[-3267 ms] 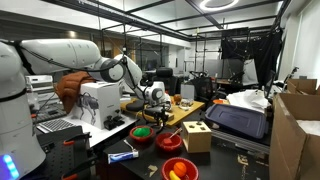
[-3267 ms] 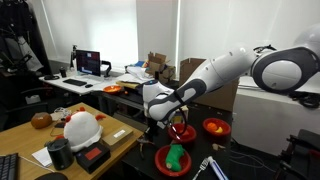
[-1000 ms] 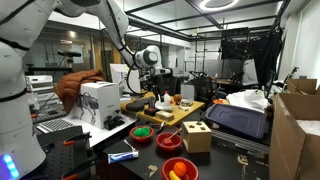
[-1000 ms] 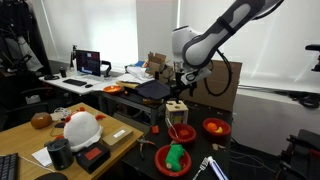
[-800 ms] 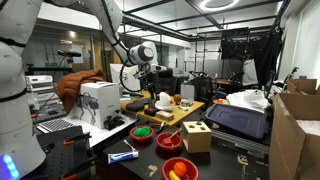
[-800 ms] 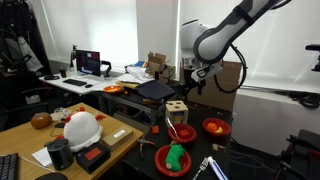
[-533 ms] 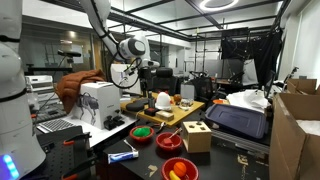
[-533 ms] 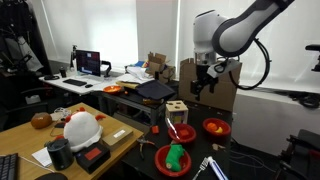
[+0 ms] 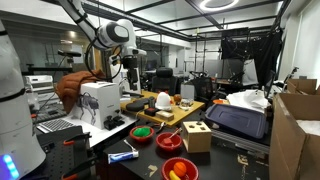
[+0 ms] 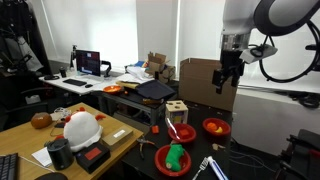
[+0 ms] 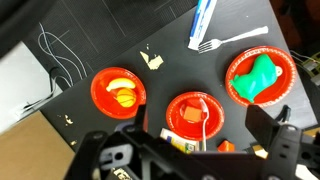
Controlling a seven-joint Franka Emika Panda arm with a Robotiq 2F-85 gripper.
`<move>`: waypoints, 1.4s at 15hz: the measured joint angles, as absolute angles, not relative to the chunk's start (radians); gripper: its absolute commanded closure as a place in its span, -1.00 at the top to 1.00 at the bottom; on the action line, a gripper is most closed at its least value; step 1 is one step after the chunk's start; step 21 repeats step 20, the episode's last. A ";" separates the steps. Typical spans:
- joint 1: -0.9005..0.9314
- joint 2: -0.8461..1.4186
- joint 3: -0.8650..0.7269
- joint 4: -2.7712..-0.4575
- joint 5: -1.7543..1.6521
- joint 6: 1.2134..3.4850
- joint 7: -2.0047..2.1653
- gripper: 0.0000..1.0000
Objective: Put the pliers on the table
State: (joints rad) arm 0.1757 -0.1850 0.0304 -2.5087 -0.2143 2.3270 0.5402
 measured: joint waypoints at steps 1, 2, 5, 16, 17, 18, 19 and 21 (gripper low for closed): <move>0.163 -0.208 0.039 -2.507 -0.196 2.312 0.520 1.00; 0.151 -0.228 0.046 -2.500 -0.180 2.292 0.495 1.00; 0.123 -0.263 0.054 -2.452 -0.157 2.205 0.433 1.00; 0.100 -0.271 0.104 -2.242 -0.151 1.912 0.416 1.00; 0.098 -0.272 0.104 -2.232 -0.151 1.902 0.418 1.00; 0.096 -0.272 0.105 -2.225 -0.151 1.898 0.421 1.00; 0.094 -0.272 0.105 -2.223 -0.151 1.898 0.420 1.00; 0.094 -0.270 0.105 -2.223 -0.151 1.898 0.420 1.00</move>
